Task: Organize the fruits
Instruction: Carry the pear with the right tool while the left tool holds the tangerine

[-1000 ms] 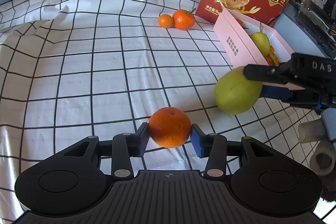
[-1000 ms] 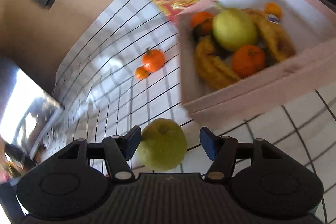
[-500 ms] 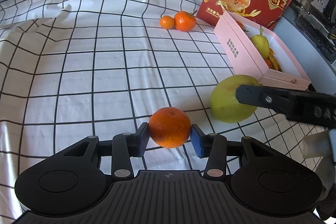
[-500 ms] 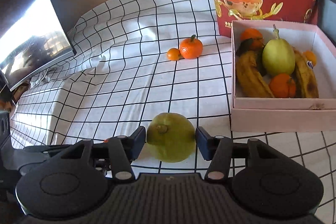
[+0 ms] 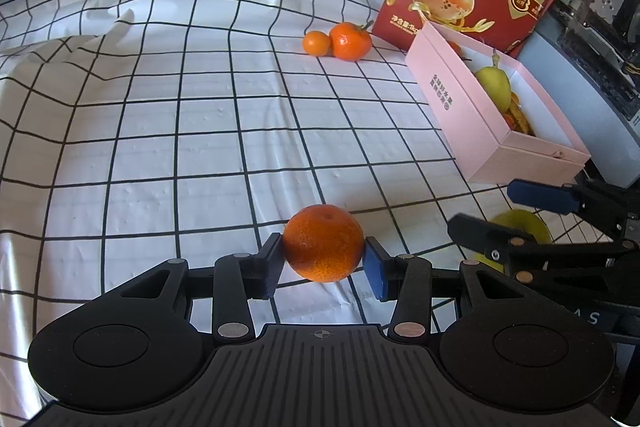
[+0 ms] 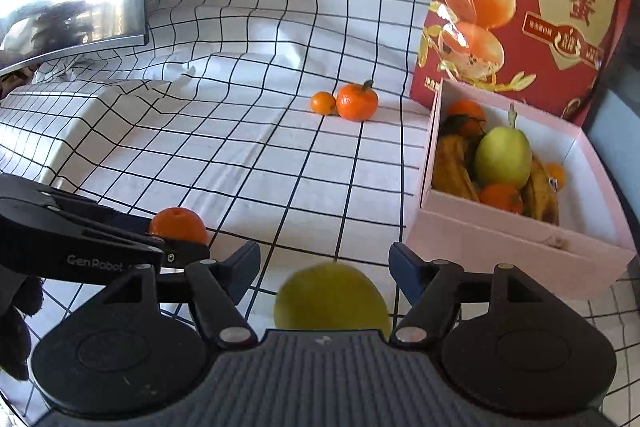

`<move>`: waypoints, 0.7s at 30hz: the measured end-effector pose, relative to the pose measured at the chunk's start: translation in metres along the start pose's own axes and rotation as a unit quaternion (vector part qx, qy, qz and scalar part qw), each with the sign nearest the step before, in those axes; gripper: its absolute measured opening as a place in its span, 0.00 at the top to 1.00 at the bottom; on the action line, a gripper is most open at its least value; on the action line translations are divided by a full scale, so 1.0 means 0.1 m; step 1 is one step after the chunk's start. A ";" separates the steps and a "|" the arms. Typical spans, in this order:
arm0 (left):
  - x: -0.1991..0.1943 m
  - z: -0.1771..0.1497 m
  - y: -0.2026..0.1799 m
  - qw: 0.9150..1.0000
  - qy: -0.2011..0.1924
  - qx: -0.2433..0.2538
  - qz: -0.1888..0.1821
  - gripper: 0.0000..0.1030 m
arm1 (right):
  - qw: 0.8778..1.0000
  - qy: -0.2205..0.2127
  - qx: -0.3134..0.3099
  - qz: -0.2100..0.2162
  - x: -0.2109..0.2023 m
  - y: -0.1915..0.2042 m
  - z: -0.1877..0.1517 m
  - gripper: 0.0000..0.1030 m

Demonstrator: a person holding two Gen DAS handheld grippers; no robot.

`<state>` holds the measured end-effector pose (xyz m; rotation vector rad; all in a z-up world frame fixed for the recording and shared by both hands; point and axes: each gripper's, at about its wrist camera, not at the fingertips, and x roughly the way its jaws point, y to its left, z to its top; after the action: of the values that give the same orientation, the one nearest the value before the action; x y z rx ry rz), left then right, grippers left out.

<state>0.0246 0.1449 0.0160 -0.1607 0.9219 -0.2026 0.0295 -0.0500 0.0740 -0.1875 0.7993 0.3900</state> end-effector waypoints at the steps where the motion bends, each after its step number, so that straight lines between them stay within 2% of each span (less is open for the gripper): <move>1: 0.00 0.00 0.00 1.000 -0.001 -0.001 0.000 0.53 | 1.000 0.003 0.000 0.003 0.00 -0.01 -0.02 0.30; 9: -0.01 -0.01 0.00 1.000 -0.002 -0.006 -0.004 0.53 | 0.999 0.029 -0.015 0.031 -0.07 0.01 -0.26 0.25; 14: 0.00 -0.01 0.01 1.000 -0.002 -0.006 -0.004 0.53 | 0.999 0.036 -0.019 0.028 -0.08 0.05 -0.29 0.24; 21: 0.00 -0.01 0.00 1.000 -0.003 -0.006 -0.003 0.53 | 0.994 0.060 0.071 0.049 -0.23 -0.22 -0.23 0.24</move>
<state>0.0236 0.1449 0.0152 -0.1759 0.9165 -0.2012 0.0084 -0.0835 0.0751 -0.0390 0.9535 0.4164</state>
